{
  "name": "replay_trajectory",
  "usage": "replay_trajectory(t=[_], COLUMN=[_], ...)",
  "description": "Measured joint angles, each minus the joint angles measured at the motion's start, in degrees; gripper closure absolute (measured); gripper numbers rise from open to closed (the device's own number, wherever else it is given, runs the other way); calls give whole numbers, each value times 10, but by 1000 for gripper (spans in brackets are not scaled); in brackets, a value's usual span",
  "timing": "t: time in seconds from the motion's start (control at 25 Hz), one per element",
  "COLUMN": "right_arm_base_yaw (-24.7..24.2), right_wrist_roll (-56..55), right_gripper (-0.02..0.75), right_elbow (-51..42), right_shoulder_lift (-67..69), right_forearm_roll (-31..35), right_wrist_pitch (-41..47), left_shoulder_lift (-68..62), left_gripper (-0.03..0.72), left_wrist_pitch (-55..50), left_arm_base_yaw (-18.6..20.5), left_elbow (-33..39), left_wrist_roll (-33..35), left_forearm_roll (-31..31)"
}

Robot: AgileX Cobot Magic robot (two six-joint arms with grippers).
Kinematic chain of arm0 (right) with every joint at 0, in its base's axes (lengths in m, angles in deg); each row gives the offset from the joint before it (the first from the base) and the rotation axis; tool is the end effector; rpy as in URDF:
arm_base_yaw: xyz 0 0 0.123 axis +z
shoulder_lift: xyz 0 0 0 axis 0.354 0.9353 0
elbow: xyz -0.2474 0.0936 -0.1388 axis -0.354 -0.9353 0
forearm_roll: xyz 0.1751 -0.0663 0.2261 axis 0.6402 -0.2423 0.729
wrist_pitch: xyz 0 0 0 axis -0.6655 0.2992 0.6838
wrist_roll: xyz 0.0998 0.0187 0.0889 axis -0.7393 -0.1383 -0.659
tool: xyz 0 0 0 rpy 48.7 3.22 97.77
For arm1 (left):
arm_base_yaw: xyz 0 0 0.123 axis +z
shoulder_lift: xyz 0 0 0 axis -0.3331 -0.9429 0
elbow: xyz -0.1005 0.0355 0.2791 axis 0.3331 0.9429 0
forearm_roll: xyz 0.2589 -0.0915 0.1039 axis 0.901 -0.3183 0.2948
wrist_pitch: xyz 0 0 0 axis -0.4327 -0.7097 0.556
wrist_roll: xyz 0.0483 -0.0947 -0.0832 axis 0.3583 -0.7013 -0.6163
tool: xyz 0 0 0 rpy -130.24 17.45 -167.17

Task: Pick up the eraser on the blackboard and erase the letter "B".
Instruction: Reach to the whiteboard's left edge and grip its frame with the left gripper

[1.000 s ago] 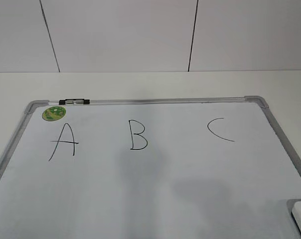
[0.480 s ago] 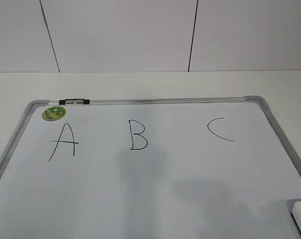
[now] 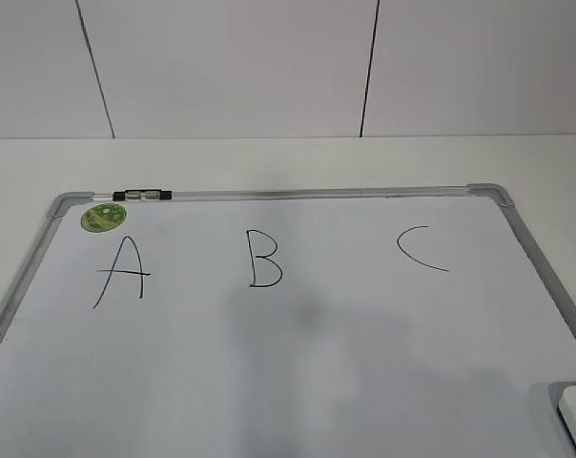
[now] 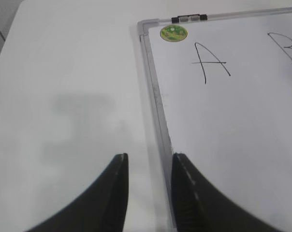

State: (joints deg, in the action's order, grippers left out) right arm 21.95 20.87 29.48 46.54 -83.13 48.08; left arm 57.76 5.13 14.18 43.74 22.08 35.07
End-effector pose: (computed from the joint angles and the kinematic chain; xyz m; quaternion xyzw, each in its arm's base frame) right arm 0.0635 0.0109 0.2918 -0.0176 0.9105 0.0400 0.4111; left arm 0.0620 -0.0069 0.2768 0.0357 0.8753 -0.0293 0.4814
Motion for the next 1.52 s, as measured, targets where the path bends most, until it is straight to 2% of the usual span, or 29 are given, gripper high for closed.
replay_trajectory(t=[0.12, 0.48, 0.76, 1.08, 1.28, 1.52], right_arm_base_yaw=[0, 0, 0, 0, 0, 0], right_wrist_roll=[-5, -51, -52, -52, -52, -52], right_gripper=[110, 112, 156, 166, 166, 166], right_elbow=[14, 31, 31, 31, 31, 31], right_shoulder_lift=[54, 152, 213, 252, 252, 252], right_forearm_roll=[2, 34, 35, 35, 35, 35], right_wrist_pitch=[11, 13, 12, 10, 8, 8], left_shoulder_lift=[-39, -199, -371, -592, -715, -818], left_gripper=[450, 450, 450, 450, 450, 450], left_wrist_pitch=[0, -5, -35, -62, -51, 16], left_arm_base_yaw=[0, 0, 0, 0, 0, 0], left_elbow=[0, -17, -106, -233, -279, -299], left_wrist_roll=[0, 0, 0, 0, 0, 0], left_forearm_roll=[1, -1, -9, -9, -9, -9])
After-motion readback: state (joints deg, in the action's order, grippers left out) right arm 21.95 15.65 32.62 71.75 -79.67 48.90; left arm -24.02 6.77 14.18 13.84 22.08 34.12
